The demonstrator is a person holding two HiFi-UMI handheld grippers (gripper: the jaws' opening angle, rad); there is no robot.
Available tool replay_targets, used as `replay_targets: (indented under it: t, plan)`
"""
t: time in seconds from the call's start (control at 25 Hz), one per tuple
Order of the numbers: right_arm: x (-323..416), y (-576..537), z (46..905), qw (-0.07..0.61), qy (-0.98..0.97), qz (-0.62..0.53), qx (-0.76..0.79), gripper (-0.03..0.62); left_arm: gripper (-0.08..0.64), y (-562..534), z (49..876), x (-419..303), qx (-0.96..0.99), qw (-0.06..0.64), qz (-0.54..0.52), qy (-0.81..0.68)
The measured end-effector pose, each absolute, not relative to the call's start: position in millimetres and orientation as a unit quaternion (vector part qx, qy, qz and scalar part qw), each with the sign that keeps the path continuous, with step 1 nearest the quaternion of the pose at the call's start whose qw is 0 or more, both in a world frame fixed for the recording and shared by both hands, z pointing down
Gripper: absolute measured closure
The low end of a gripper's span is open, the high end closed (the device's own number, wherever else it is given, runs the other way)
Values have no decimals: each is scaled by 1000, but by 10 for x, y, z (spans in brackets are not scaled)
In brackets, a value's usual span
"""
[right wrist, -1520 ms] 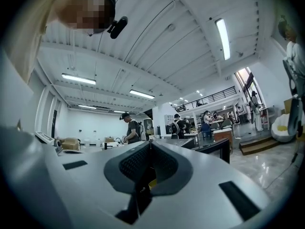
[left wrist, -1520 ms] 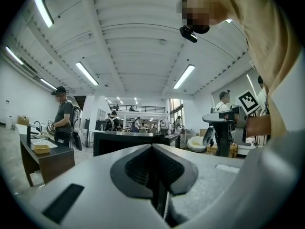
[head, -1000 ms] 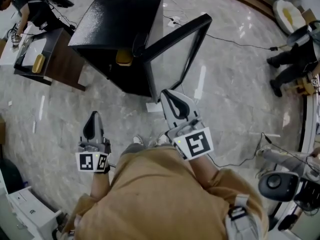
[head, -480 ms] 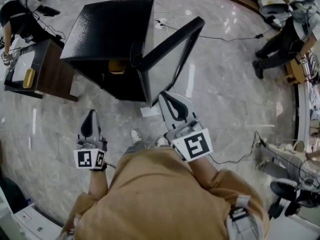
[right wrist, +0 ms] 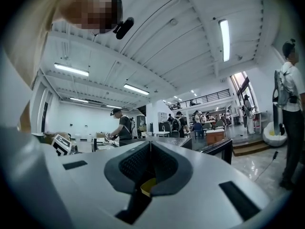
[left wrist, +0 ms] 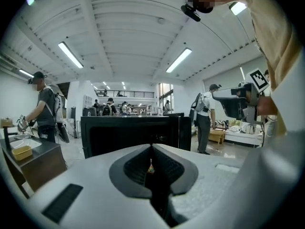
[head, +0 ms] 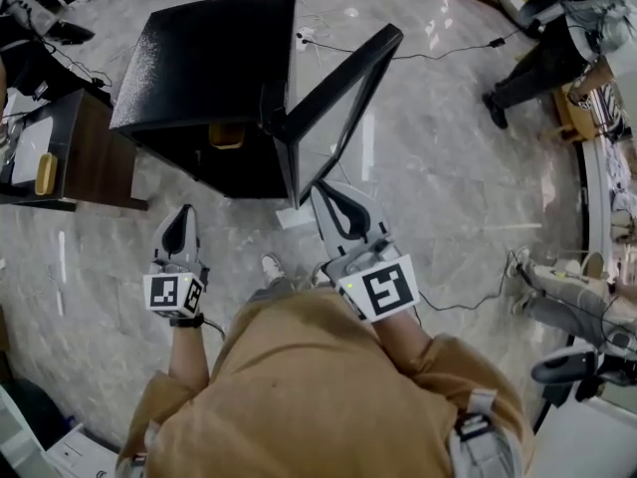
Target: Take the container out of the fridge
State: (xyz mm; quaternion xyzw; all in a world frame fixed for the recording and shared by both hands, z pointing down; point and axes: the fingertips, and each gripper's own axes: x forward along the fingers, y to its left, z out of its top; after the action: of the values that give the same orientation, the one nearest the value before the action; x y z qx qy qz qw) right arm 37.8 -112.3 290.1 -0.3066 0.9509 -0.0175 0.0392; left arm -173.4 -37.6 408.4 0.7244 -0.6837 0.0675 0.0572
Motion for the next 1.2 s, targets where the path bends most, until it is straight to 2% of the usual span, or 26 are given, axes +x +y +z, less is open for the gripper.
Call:
replay_targets:
  t: [0.84,1.2]
  plan:
    - [366,-1250,3156,7,931,-31,-363,589,551,-1111,4952,-2022,768,55,194,-608]
    - [258,-1357,3282,-8,929,-42,-368,589,507,-1379,5201,-2172,770,54,221,-597]
